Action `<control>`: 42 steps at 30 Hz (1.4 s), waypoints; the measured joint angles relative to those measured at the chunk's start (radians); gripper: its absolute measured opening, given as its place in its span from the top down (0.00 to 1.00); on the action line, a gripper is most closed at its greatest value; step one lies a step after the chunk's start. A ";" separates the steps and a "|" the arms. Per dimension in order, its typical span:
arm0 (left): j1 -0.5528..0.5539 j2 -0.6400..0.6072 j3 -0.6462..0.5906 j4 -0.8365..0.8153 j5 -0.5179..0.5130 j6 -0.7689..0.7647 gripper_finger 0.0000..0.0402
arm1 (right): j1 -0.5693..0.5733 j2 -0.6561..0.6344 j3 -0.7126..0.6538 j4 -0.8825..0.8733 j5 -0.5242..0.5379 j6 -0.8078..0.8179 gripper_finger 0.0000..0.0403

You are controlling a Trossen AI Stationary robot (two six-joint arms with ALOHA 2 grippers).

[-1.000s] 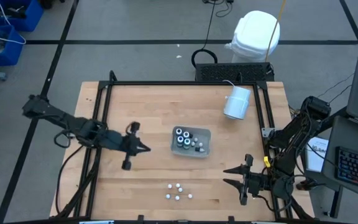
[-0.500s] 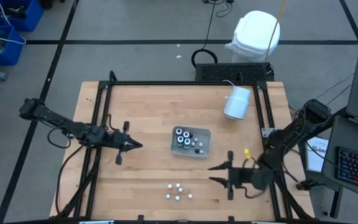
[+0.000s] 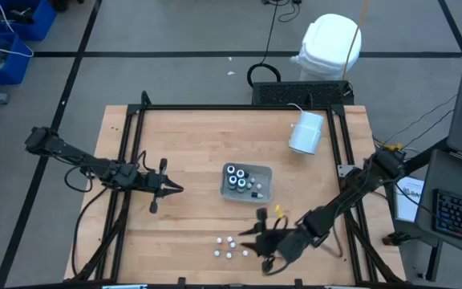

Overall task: Pick & Place food coloring
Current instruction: Put the small yellow bottle into the gray bin

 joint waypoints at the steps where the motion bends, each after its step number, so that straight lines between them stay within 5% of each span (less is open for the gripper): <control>1: 0.000 0.000 0.000 0.010 0.000 0.016 0.91 | 0.000 0.027 0.044 -0.063 -0.023 0.029 0.70; 7: 0.000 0.001 0.000 -0.021 0.001 -0.002 0.91 | 0.000 0.144 0.194 -0.278 -0.122 0.185 0.69; 18: 0.000 0.001 0.000 -0.018 0.001 -0.024 0.91 | 0.036 0.169 0.193 -0.365 -0.209 0.209 0.57; 28: 0.000 0.001 0.000 -0.016 0.001 -0.039 0.91 | 0.020 0.169 -0.015 -0.057 -0.213 0.185 0.57; 33: 0.000 0.001 0.000 -0.017 0.001 -0.054 0.91 | -0.011 0.169 -0.082 0.053 -0.321 0.182 0.57; 42: 0.000 0.001 0.000 -0.020 0.001 -0.042 0.91 | -0.041 0.169 -0.112 0.118 -0.340 0.155 0.57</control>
